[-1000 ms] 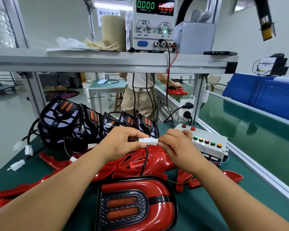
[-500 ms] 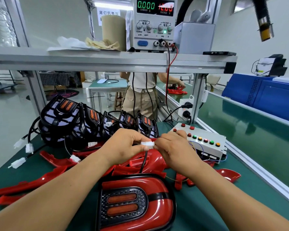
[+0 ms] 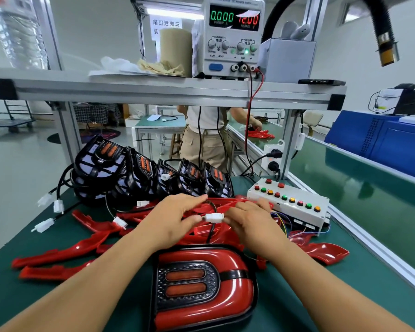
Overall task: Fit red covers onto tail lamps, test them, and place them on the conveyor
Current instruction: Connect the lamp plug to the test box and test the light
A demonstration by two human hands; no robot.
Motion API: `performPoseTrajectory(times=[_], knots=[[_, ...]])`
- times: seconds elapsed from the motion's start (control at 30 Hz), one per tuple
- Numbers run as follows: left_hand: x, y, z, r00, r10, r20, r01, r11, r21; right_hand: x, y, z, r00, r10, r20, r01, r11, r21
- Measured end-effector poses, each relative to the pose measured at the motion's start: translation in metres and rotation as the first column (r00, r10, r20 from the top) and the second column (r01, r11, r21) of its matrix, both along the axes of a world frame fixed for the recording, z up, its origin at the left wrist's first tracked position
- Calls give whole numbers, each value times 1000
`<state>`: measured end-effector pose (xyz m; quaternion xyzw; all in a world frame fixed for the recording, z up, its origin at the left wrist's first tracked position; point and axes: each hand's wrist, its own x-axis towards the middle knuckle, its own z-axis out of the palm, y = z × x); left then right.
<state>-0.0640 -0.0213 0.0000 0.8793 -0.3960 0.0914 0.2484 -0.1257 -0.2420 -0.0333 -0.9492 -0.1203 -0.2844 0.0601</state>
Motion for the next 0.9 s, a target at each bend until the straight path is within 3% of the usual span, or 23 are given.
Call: performPoseTrajectory(times=[0.1,0.17,0.23,0.37,0.43,0.67,0.8,0.9], knots=[[-8,31,-3,965,257,-46,-259,965,-48,-2,-1,-7,999,-43,15,43,999,2],[-15,49,-6,913,333,-234,-319,943,95,-1,0,-11,998,-64,20,64,998,-3],[-27,59,-10,817,332,-472,-291,943,159,0,3,-13,995,-94,-28,94,996,-8],[-46,64,-18,514,132,-848,-219,976,19,1,6,-18,992,-118,-50,118,993,-3],[-49,65,-20,450,31,-893,-208,976,-71,0,6,-17,992,-120,-46,120,993,-4],[-42,69,-27,425,-146,-893,-227,938,-261,4,0,-13,989,-144,-25,145,989,6],[-23,69,-26,383,-289,-877,-341,838,-425,13,-9,-7,970,-236,-58,238,971,24],[-11,60,-30,375,-294,-879,-458,766,-452,21,-14,-8,953,-262,-149,275,959,70]])
